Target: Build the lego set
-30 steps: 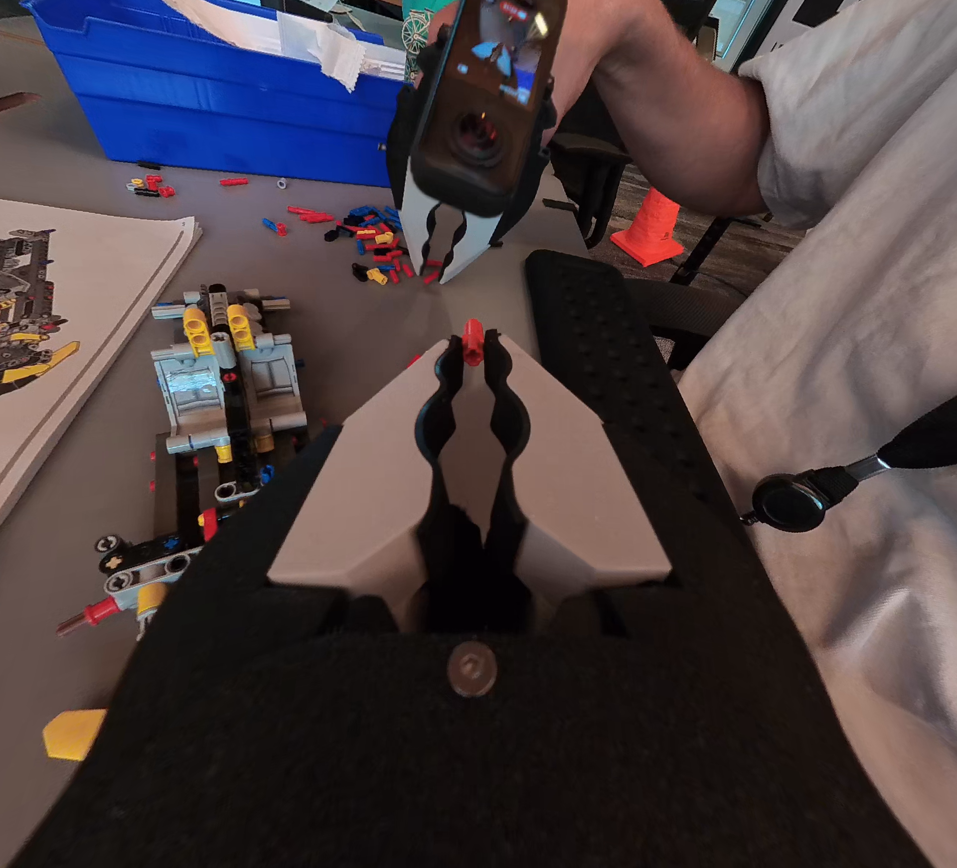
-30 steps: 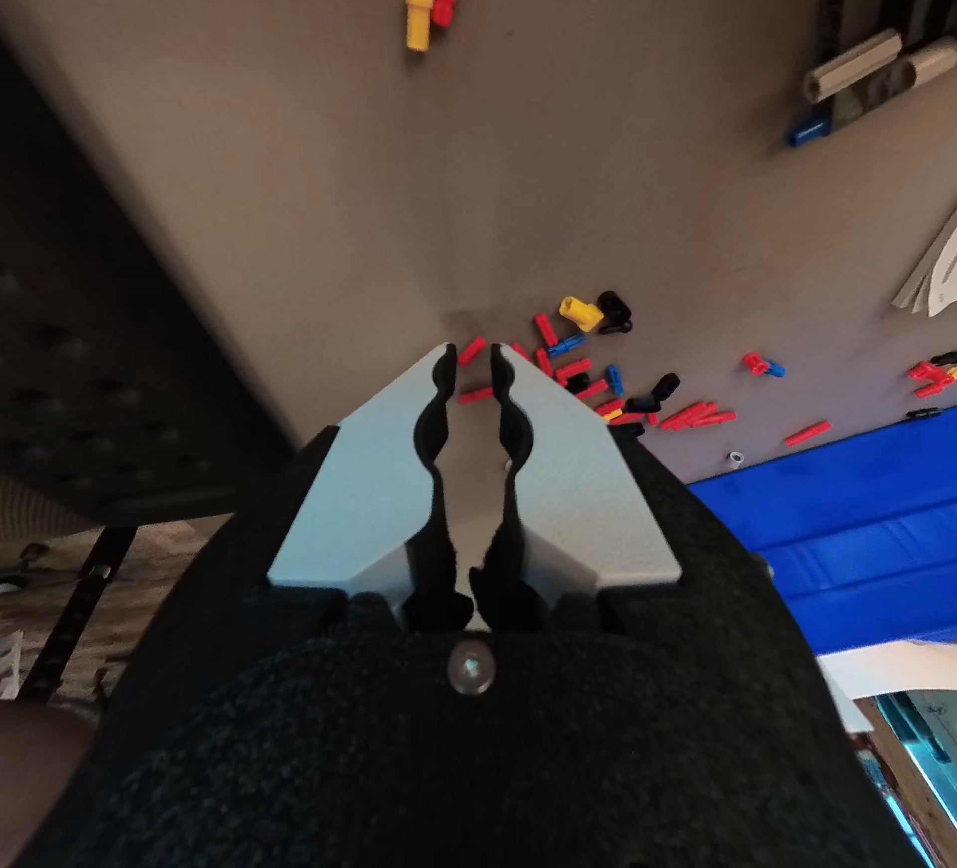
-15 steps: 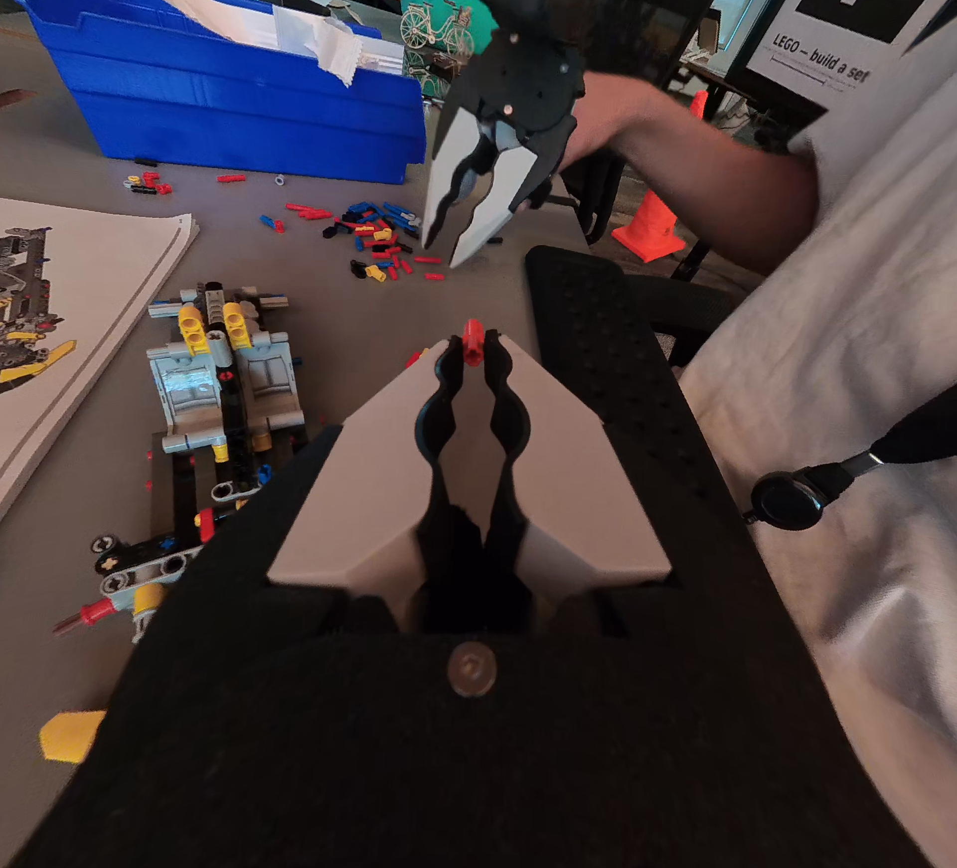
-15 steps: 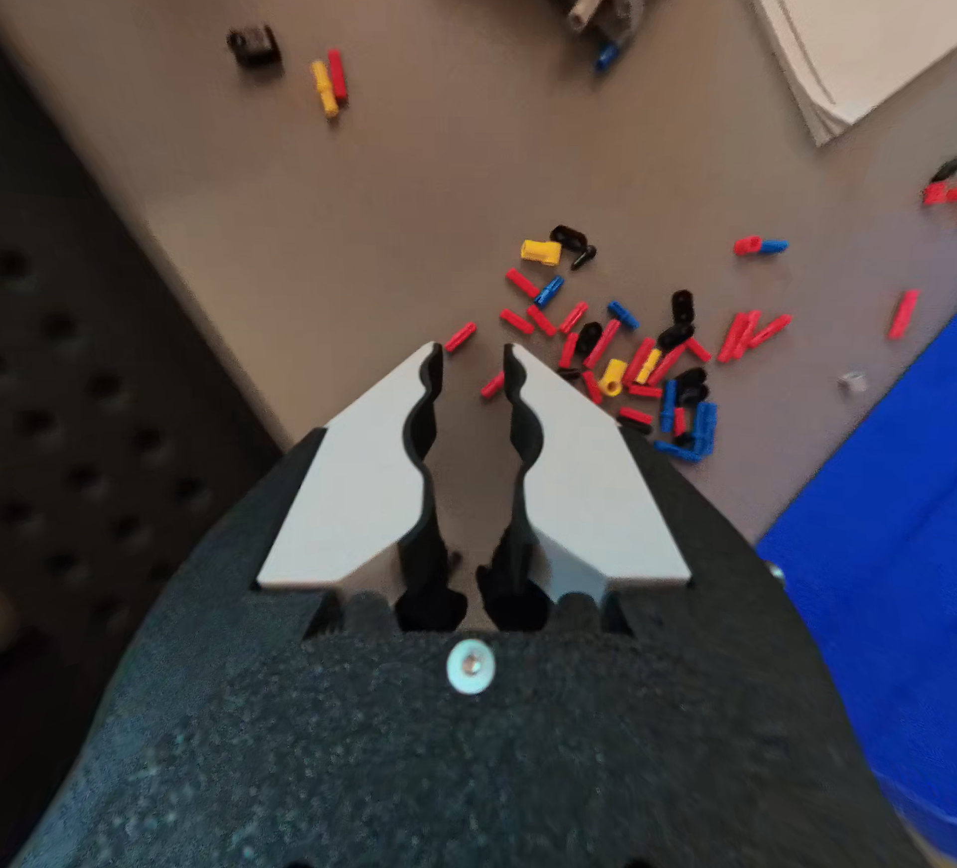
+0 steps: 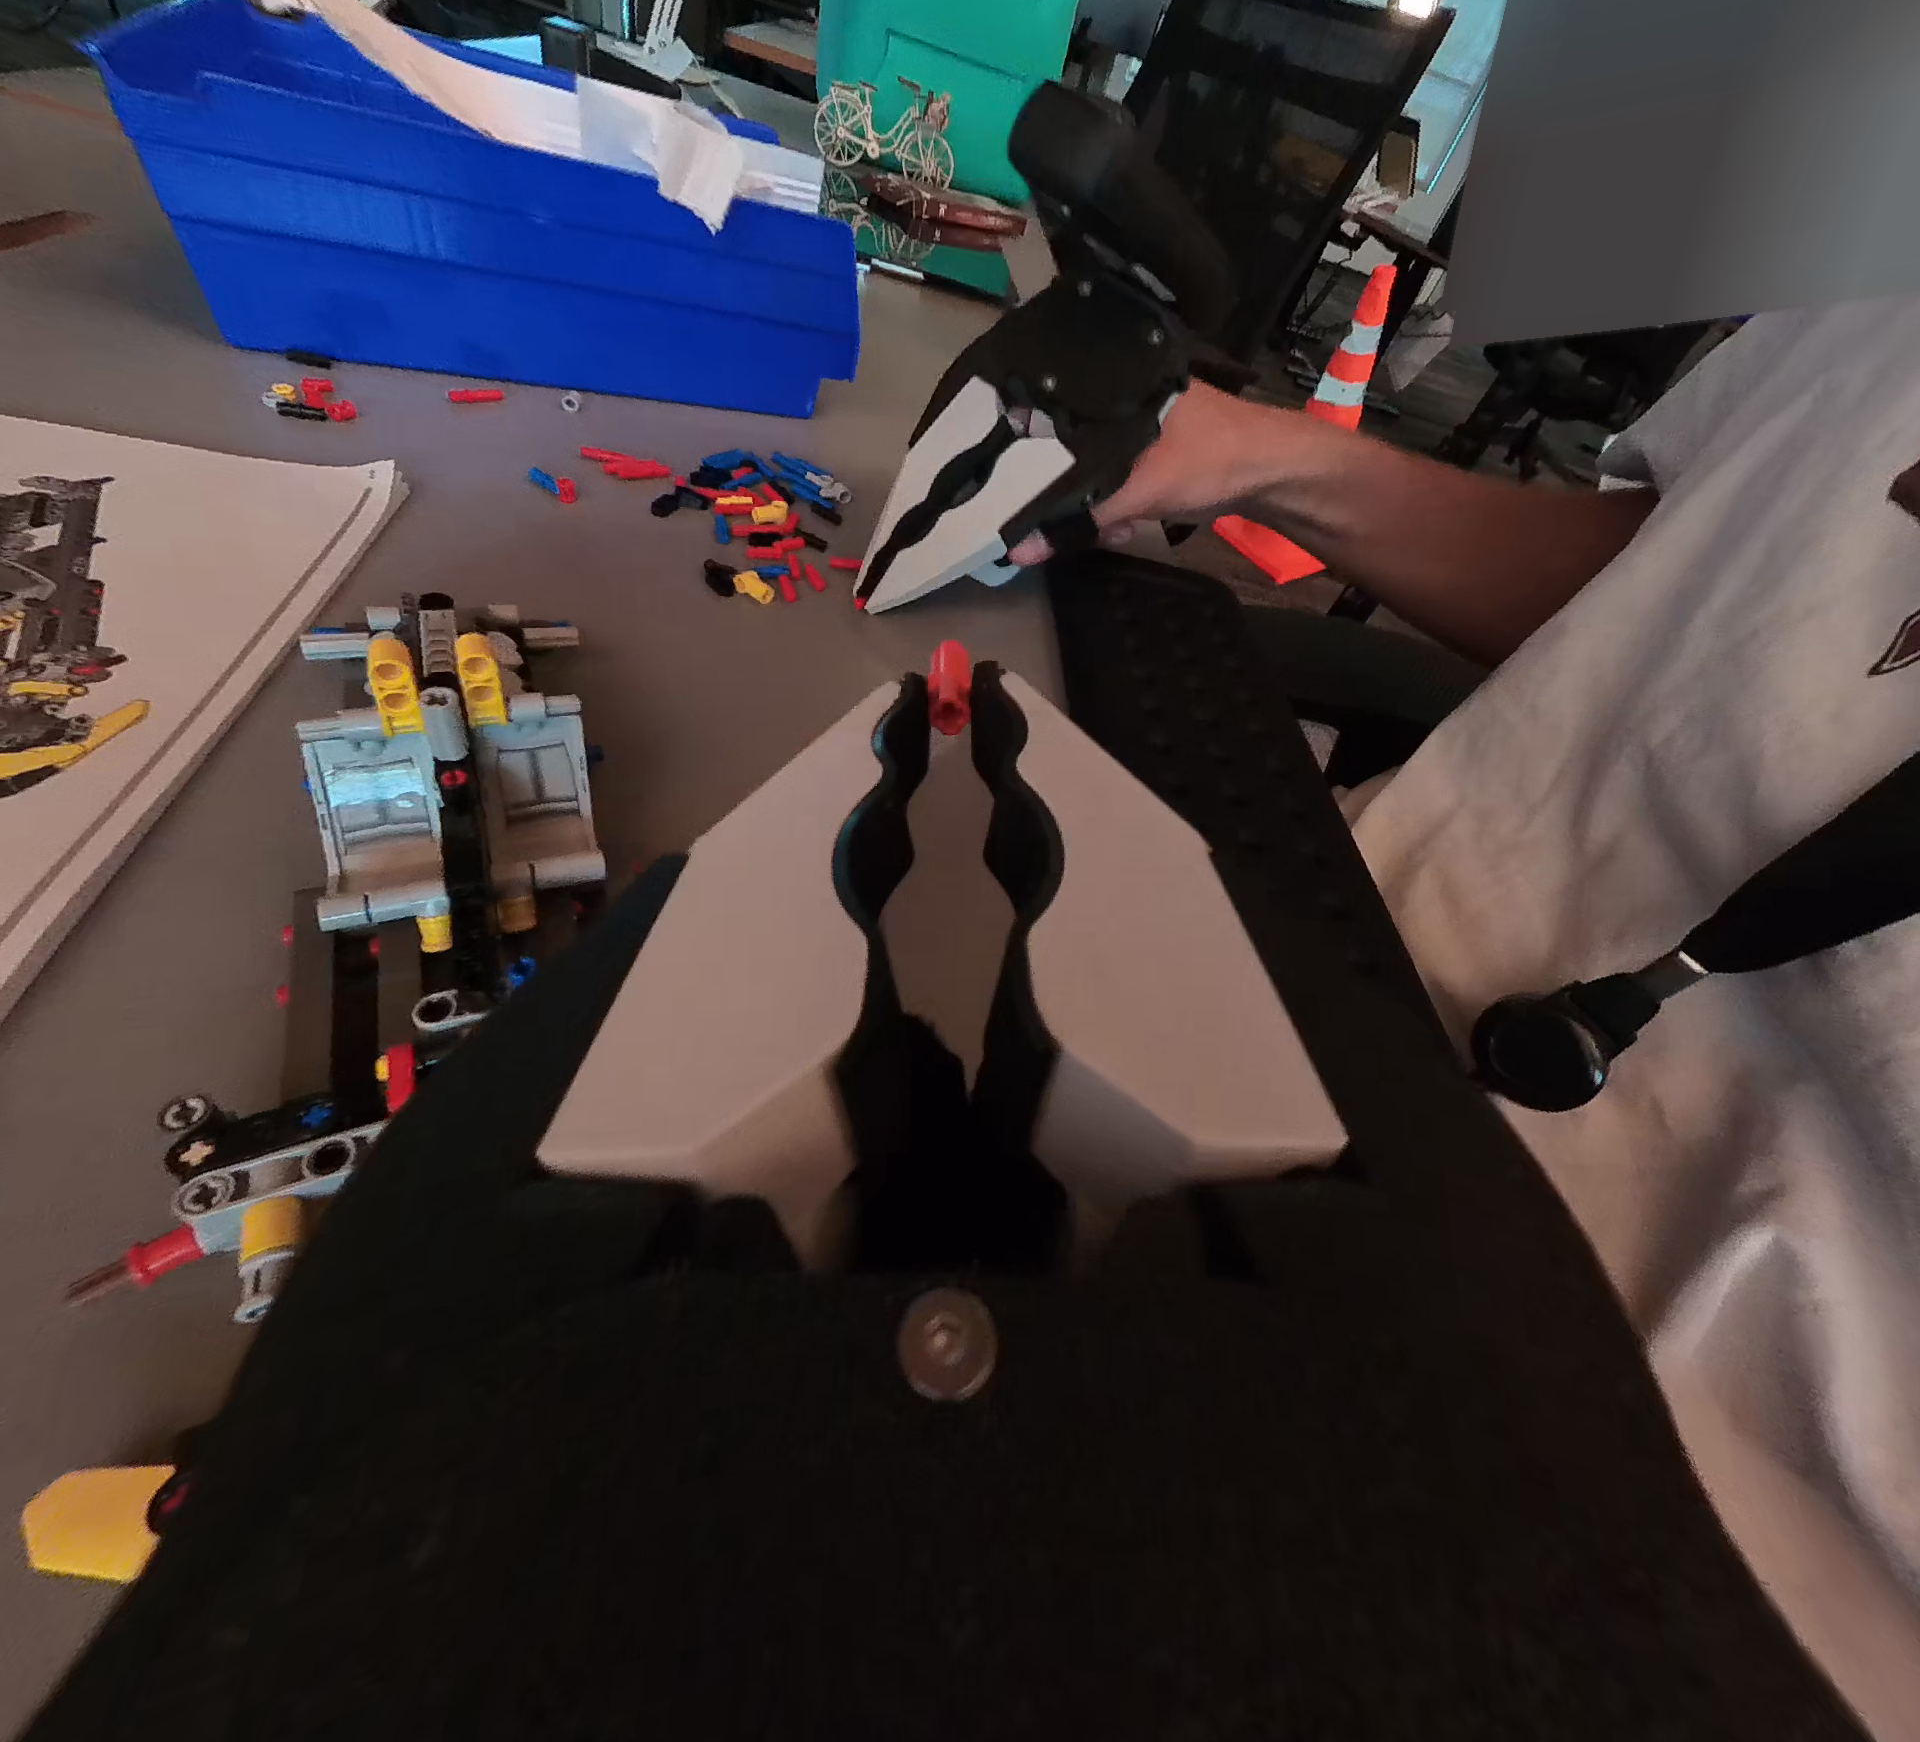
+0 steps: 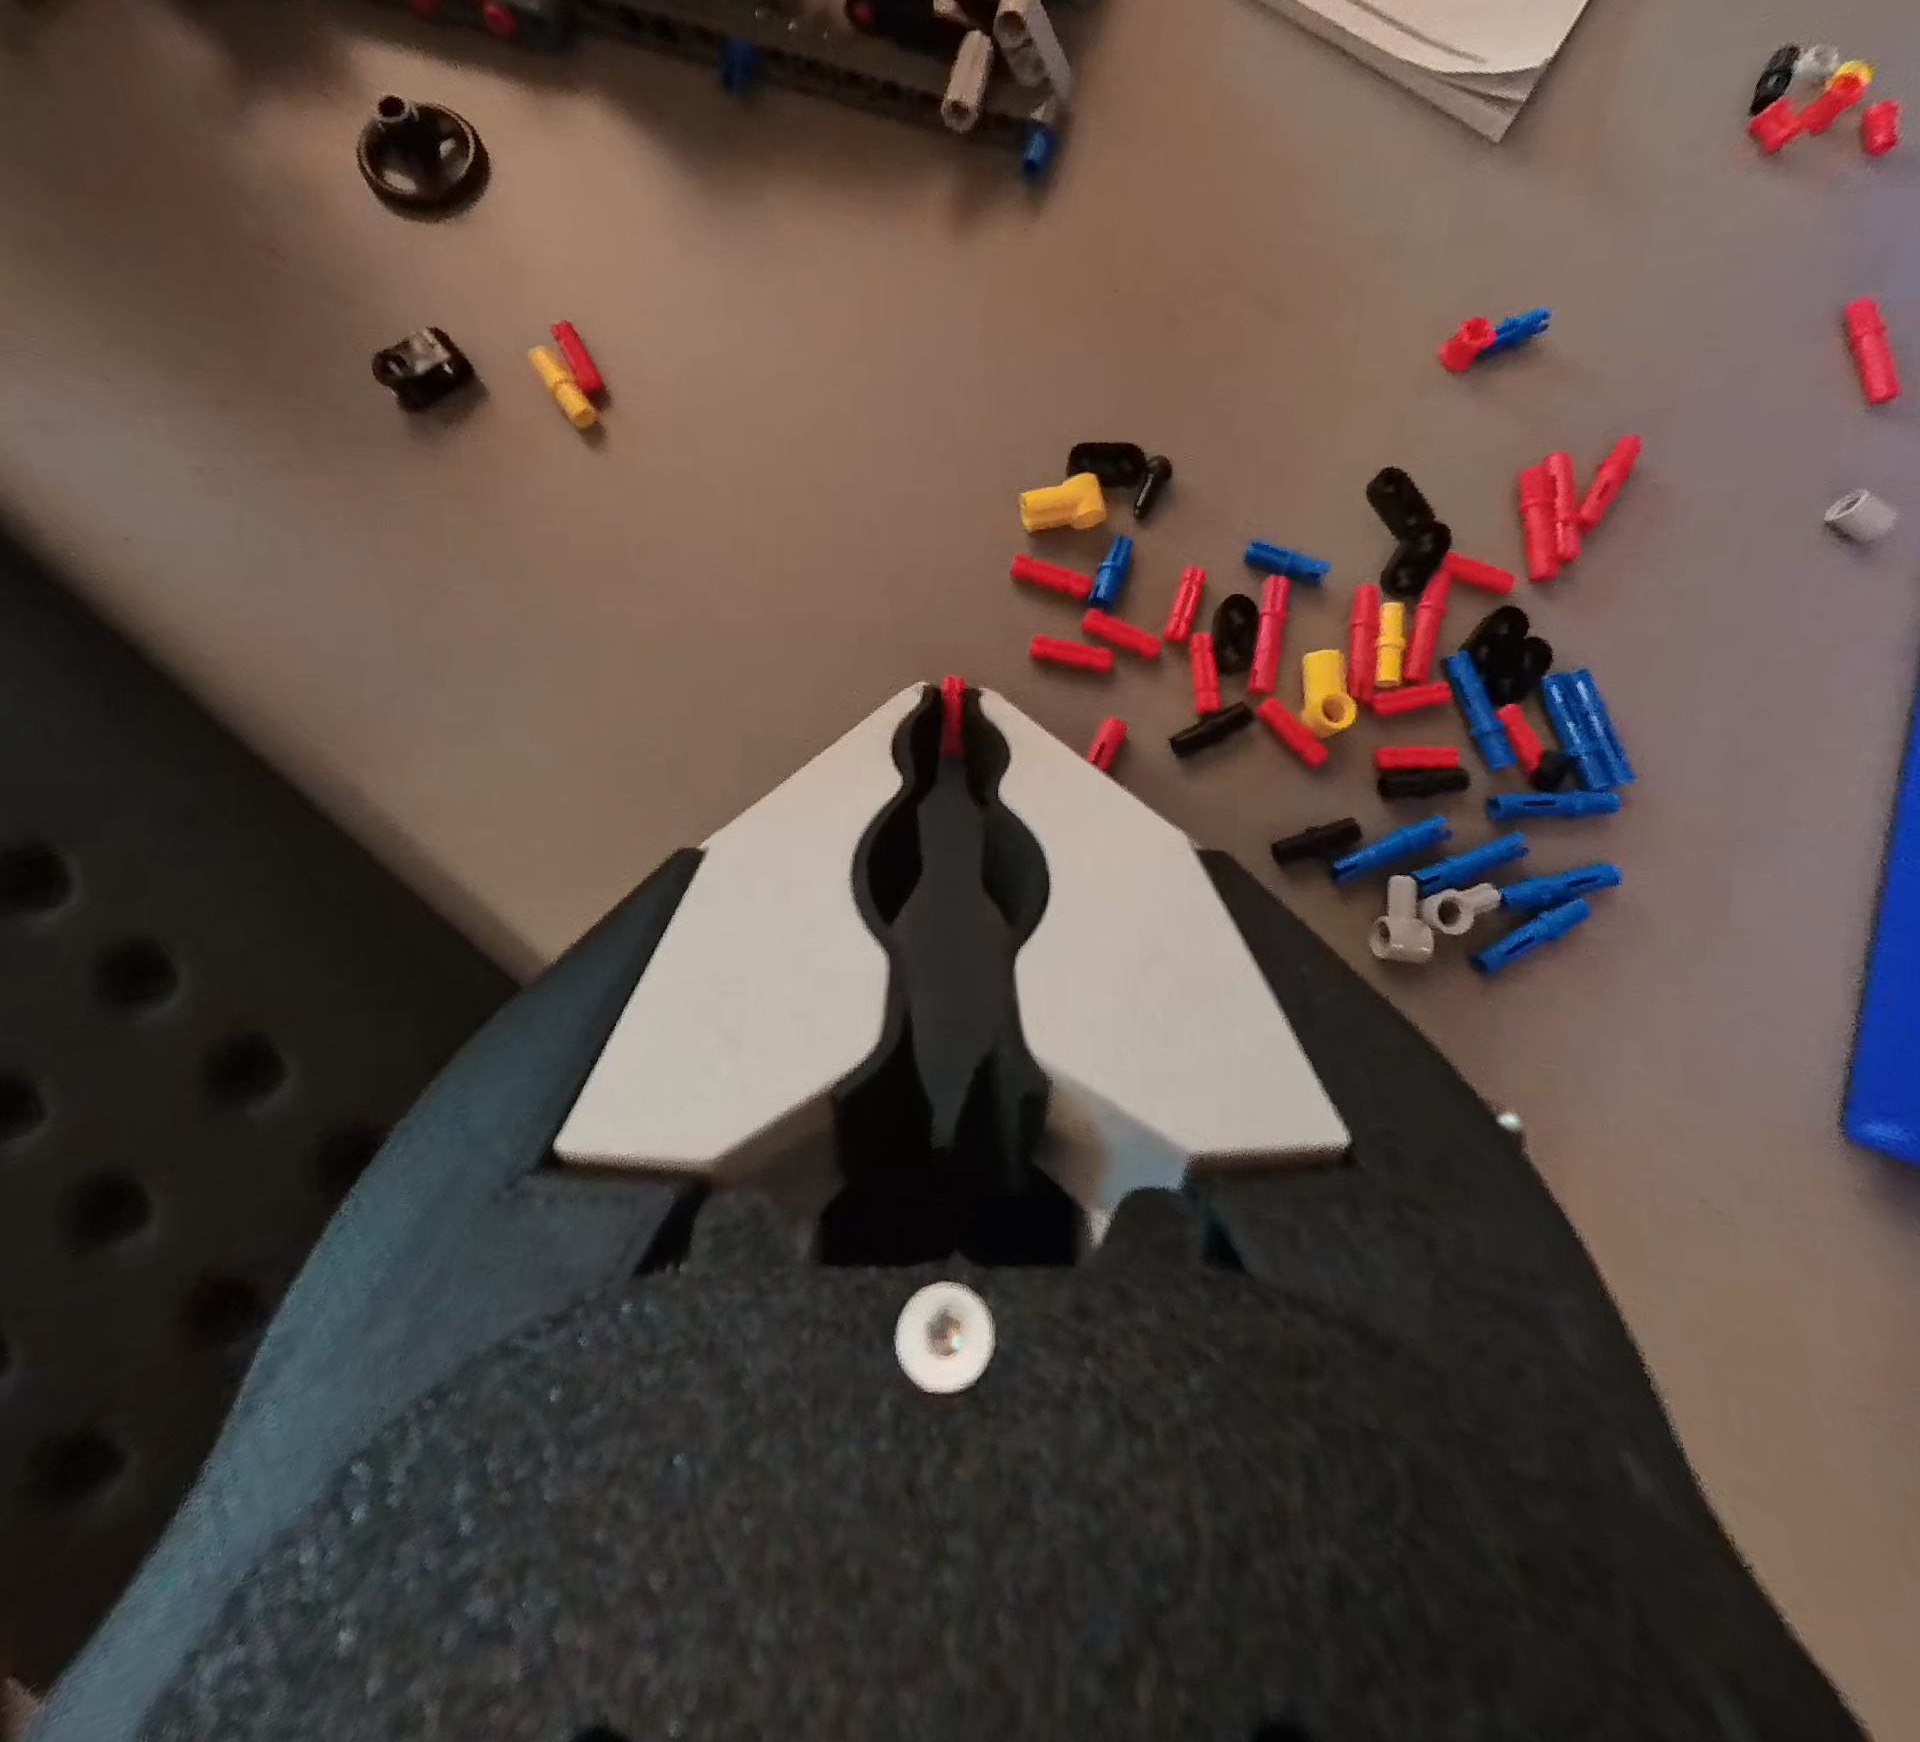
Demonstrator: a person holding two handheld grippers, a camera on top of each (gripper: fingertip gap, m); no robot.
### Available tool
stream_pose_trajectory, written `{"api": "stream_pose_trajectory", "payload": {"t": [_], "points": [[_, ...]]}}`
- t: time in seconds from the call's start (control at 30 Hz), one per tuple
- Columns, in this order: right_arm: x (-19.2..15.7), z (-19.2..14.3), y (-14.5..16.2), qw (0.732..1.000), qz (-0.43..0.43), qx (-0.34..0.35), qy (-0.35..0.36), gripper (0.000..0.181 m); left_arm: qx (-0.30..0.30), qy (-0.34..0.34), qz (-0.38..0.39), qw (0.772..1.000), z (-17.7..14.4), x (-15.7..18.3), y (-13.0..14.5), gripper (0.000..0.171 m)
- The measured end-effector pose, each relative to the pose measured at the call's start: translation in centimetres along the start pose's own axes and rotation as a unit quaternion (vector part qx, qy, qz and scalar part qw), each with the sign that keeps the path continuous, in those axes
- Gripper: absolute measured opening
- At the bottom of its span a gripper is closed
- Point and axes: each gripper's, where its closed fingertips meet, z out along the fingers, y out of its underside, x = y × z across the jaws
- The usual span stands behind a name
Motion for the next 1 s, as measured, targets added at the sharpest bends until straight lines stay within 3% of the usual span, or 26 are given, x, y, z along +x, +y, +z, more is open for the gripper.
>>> {"api": "stream_pose_trajectory", "payload": {"t": [0.1, 0.2, 0.27, 0.37, 0.57, 1.0], "points": [[-0.6, 0.2, -0.8, 0.997, -0.079, -0.009, 0.015, 0.003, 0.032, 0.01, -0.011, 0.999, -0.4, 0.1, -1.0, 0.006], [-5.0, -1.2, -7.6, 0.979, -0.147, 0.135, -0.033, 0.003, 0.068, 0.033, -0.036, 0.997, -0.8, 0.4, -2.0, 0.005], [-8.8, -2.9, -11.9, 0.952, -0.204, 0.22, -0.068, 0.002, 0.083, 0.05, -0.053, 0.994, -1.0, 0.6, -2.4, 0.005], [-11.4, -4.0, -15.5, 0.914, -0.304, 0.269, -0.018, 0.002, 0.098, 0.061, -0.062, 0.991, -1.3, 0.7, -2.8, 0.004], [-12.8, -3.8, -16.5, 0.882, -0.399, 0.25, 0.025, 0.002, 0.081, 0.063, -0.049, 0.994, -0.9, 0.9, -2.2, 0.004], [-13.3, -2.9, -15.0, 0.882, -0.421, 0.214, 0.003, 0.002, 0.039, 0.052, -0.034, 0.997, -0.1, 0.9, -0.7, 0.005]]}}
